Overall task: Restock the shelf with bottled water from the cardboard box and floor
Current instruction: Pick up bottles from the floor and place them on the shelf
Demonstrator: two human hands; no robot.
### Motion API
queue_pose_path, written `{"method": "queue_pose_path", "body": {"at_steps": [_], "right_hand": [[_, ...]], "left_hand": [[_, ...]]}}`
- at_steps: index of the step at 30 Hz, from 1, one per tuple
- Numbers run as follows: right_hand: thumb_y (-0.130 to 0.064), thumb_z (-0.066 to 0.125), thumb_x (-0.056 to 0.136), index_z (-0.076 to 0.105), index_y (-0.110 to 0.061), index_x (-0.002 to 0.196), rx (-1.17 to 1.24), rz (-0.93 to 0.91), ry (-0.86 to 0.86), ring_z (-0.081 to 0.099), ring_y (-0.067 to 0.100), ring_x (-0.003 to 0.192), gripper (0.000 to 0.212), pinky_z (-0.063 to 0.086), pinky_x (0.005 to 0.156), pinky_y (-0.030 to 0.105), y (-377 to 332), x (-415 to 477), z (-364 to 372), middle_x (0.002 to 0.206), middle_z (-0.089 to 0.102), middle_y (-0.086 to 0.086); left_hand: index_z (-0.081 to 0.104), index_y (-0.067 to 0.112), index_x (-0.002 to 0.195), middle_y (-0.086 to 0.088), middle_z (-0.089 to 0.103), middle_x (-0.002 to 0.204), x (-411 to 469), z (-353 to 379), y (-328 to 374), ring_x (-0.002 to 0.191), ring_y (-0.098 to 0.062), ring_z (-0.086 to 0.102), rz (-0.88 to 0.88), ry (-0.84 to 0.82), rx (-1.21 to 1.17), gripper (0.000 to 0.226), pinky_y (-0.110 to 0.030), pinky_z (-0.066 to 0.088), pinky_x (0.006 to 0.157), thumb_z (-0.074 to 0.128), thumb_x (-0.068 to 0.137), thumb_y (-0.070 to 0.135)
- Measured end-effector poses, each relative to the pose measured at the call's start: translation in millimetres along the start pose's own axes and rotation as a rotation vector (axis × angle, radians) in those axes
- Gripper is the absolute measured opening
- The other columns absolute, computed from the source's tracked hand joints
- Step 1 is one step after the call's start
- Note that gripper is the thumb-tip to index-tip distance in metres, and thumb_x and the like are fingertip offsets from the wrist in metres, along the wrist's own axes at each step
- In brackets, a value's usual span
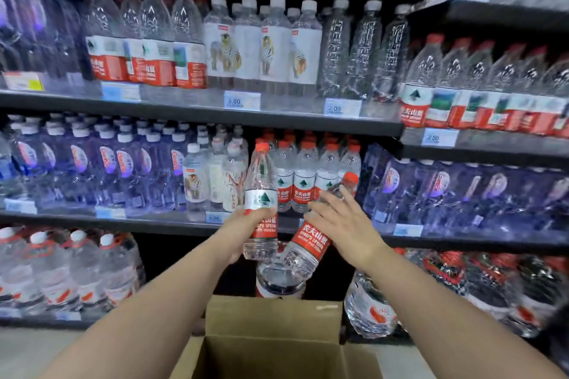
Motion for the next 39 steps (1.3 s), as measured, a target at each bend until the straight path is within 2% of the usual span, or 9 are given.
{"method": "queue_pose_path", "body": {"at_steps": [6, 8, 11, 18, 22, 27, 32, 35, 39], "right_hand": [[-0.001, 0.086, 0.038, 0.049, -0.019, 0.121, -0.043, 0.099, -0.037, 0.039, 0.031, 0.123, 0.093, 0.012, 0.113, 0.056, 58, 42, 53, 0.122, 0.065, 0.005], [0.0, 0.085, 0.038, 0.053, -0.019, 0.118, -0.065, 0.125, -0.033, 0.042, 0.032, 0.122, 0.088, 0.011, 0.114, 0.056, 74, 54, 69, 0.119, 0.065, 0.006], [0.001, 0.087, 0.038, 0.057, -0.019, 0.117, -0.094, 0.147, -0.051, 0.054, 0.036, 0.121, 0.087, 0.006, 0.115, 0.054, 91, 72, 88, 0.12, 0.064, 0.006], [0.005, 0.081, 0.044, 0.062, -0.017, 0.118, -0.144, 0.068, -0.025, 0.055, 0.037, 0.118, 0.079, 0.023, 0.111, 0.058, 97, 104, 114, 0.122, 0.063, 0.01], [-0.002, 0.088, 0.044, 0.061, -0.018, 0.118, -0.197, 0.002, -0.02, 0.048, 0.038, 0.122, 0.081, 0.012, 0.115, 0.055, 85, 111, 133, 0.123, 0.061, 0.012], [-0.007, 0.085, 0.047, 0.049, -0.02, 0.122, -0.261, -0.07, 0.017, 0.035, 0.037, 0.126, 0.084, 0.0, 0.117, 0.053, 71, 108, 145, 0.123, 0.06, 0.012], [-0.008, 0.086, 0.047, 0.047, -0.021, 0.12, -0.274, -0.098, 0.035, 0.035, 0.034, 0.128, 0.084, -0.004, 0.12, 0.049, 62, 105, 157, 0.128, 0.049, 0.011], [-0.004, 0.085, 0.049, 0.045, -0.02, 0.121, -0.258, -0.136, 0.036, 0.034, 0.033, 0.129, 0.084, -0.004, 0.12, 0.049, 53, 103, 166, 0.13, 0.039, 0.01], [0.001, 0.084, 0.043, 0.045, -0.021, 0.122, -0.3, -0.164, 0.042, 0.032, 0.034, 0.131, 0.091, 0.002, 0.118, 0.052, 50, 98, 171, 0.131, 0.04, 0.01]], "left_hand": [[0.064, 0.024, 0.095, -0.004, 0.075, 0.095, 69, 1, 21, 0.086, -0.02, 0.071, 0.068, 0.054, 0.189, 0.032, -0.034, 0.055, 0.079, 0.085, 0.07, 0.02], [0.066, 0.025, 0.09, 0.0, 0.075, 0.094, 90, 3, 25, 0.083, -0.014, 0.071, 0.116, 0.063, 0.22, 0.027, -0.028, 0.054, 0.074, 0.083, 0.072, 0.013], [0.063, 0.022, 0.102, 0.001, 0.073, 0.098, 120, 5, 34, 0.087, -0.013, 0.069, 0.206, 0.083, 0.286, 0.035, -0.022, 0.052, 0.068, 0.08, 0.074, 0.009], [0.039, 0.028, 0.119, 0.004, 0.062, 0.108, 166, -3, 43, 0.094, -0.009, 0.061, 0.294, 0.181, 0.311, 0.06, -0.028, 0.051, 0.077, 0.077, 0.074, 0.016], [0.039, 0.035, 0.117, 0.004, 0.061, 0.113, 177, -4, 32, 0.104, -0.015, 0.06, 0.308, 0.216, 0.345, 0.064, -0.039, 0.05, 0.093, 0.077, 0.068, 0.021], [0.045, 0.032, 0.123, 0.014, 0.063, 0.104, 175, -2, 20, 0.09, 0.004, 0.058, 0.343, 0.172, 0.364, 0.063, -0.009, 0.042, 0.068, 0.077, 0.073, 0.011], [0.05, 0.024, 0.123, 0.008, 0.065, 0.106, 176, -5, 4, 0.093, -0.004, 0.061, 0.311, 0.145, 0.4, 0.063, -0.014, 0.044, 0.073, 0.078, 0.07, 0.006], [0.052, 0.019, 0.127, 0.012, 0.064, 0.102, 174, -9, -3, 0.086, 0.008, 0.057, 0.306, 0.161, 0.404, 0.062, -0.006, 0.041, 0.065, 0.077, 0.072, 0.006], [0.05, 0.02, 0.131, 0.011, 0.06, 0.111, 172, -10, -3, 0.095, 0.002, 0.054, 0.369, 0.159, 0.523, 0.061, -0.001, 0.038, 0.069, 0.076, 0.077, 0.013]]}}
Point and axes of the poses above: each hand's wrist, its own x-axis towards the middle knuckle, its own z-axis out of the palm, y = z × x, the point moved 6 cm from there along x, towards the middle knuckle
